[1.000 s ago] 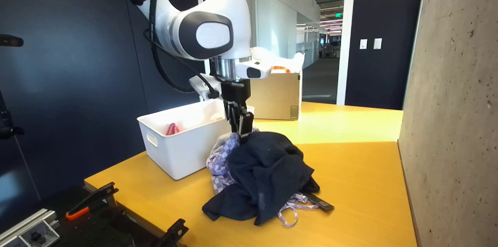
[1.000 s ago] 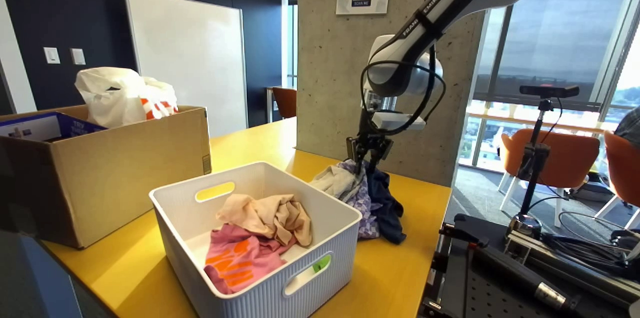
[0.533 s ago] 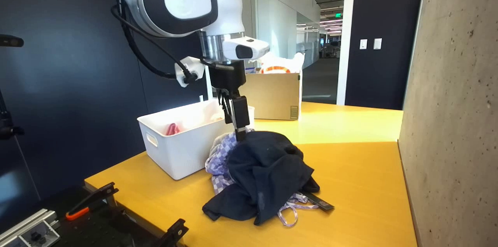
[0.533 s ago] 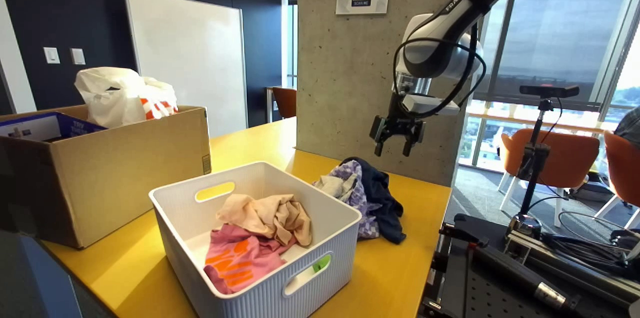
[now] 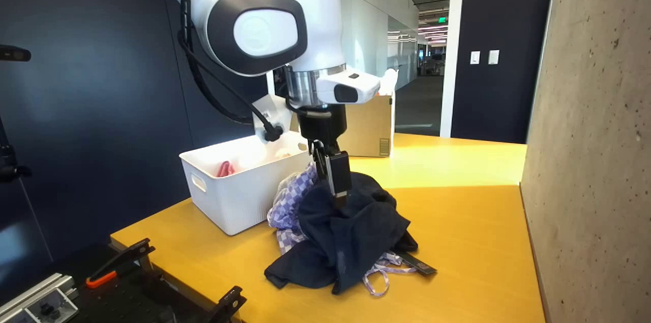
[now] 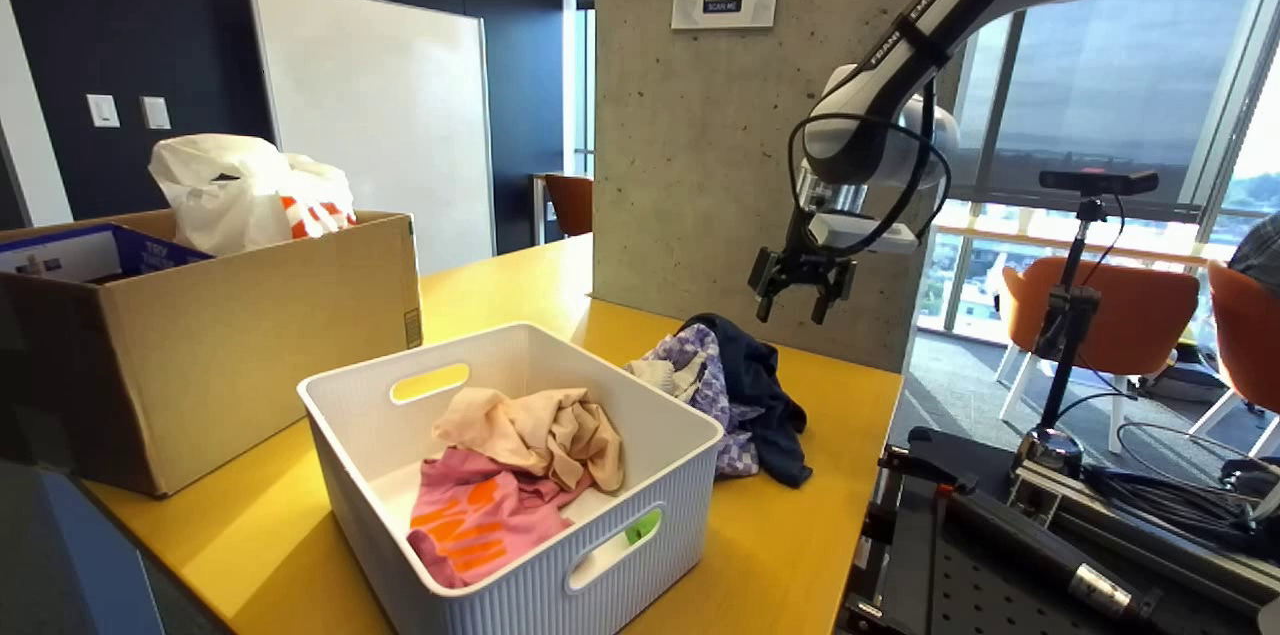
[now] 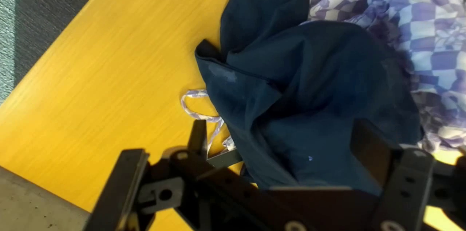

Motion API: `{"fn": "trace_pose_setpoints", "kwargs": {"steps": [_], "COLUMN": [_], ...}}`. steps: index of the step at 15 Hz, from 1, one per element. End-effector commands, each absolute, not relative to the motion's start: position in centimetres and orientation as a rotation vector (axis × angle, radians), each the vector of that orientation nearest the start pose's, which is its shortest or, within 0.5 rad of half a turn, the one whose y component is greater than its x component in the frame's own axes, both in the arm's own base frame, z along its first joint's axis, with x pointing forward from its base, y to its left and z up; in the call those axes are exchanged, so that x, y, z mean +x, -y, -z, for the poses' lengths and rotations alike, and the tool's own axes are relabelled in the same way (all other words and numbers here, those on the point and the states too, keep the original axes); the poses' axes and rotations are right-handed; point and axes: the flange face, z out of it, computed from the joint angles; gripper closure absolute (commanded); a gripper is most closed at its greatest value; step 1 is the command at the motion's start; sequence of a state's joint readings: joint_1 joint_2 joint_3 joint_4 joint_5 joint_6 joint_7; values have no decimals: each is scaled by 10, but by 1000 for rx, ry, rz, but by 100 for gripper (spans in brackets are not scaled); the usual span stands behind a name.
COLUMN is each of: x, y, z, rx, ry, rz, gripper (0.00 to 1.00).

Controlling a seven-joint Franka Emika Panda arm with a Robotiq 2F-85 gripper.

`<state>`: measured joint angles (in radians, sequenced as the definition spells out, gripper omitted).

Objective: Move the basket to the right, then remove the purple and blue shirts and the towel from the basket

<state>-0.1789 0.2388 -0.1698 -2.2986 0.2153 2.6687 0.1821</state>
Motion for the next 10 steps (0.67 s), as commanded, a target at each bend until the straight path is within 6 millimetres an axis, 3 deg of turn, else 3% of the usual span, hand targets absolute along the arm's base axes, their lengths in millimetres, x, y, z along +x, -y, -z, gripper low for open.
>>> {"fn": "trace_pose_setpoints", "kwargs": {"steps": [1,6,7,10], "x": [553,602,607,606], "y": [183,148,145,134], "z": [-237,-201,-197,-189], "rx": [-2899,-2936,-2936,-2938], "ry": [-1032,-922,-909,-875], "rz": [253,261,269,288], "gripper": [0,0,18,42]}}
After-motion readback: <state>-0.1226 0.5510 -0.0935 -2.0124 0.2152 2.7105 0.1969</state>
